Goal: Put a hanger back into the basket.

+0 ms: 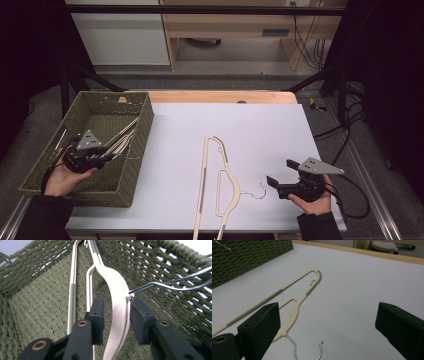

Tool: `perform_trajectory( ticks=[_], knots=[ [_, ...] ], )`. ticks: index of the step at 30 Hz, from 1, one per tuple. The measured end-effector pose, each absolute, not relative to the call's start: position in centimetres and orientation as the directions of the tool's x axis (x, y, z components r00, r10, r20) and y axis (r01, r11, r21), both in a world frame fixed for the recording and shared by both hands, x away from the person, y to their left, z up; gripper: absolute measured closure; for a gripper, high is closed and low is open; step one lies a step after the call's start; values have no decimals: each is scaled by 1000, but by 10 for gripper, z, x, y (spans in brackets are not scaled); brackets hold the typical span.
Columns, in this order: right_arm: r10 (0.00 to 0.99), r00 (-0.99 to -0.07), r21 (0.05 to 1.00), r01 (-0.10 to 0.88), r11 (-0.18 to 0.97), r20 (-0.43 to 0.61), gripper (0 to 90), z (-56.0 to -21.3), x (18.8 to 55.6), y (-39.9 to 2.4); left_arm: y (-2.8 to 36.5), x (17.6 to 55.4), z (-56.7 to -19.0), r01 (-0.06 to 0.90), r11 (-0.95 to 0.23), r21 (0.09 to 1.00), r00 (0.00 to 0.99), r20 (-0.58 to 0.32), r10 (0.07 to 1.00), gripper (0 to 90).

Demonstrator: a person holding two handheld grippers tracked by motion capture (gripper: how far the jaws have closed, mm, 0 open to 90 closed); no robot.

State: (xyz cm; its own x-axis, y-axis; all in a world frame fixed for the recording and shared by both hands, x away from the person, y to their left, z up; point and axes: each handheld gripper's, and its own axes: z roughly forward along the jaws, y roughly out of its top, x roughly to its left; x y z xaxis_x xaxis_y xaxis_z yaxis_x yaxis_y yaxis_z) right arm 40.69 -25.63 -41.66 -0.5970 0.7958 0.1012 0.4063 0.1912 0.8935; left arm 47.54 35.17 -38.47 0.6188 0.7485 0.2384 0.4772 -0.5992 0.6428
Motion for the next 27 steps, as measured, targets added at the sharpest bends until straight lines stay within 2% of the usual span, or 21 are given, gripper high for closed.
perform_trajectory(
  ticks=[6, 15, 20, 27],
  knots=[
    [793, -602, 895, 400, 199, 92, 64, -417, 407, -256, 351, 471, -375, 455, -598, 660, 607, 262, 751, 591],
    [792, -605, 893, 399, 209, 85, 64, -419, 407, -253, 335, 451, -356, 364, -410, 836, 547, 165, 821, 378],
    [783, -616, 891, 399, 217, 85, 76, -420, 407, -250, 316, 437, -346, 308, -330, 892, 553, 114, 825, 273],
    [769, -634, 881, 406, 242, 80, 85, -425, 409, -243, 275, 420, -344, 238, -297, 925, 586, 106, 803, 144]
  ],
)
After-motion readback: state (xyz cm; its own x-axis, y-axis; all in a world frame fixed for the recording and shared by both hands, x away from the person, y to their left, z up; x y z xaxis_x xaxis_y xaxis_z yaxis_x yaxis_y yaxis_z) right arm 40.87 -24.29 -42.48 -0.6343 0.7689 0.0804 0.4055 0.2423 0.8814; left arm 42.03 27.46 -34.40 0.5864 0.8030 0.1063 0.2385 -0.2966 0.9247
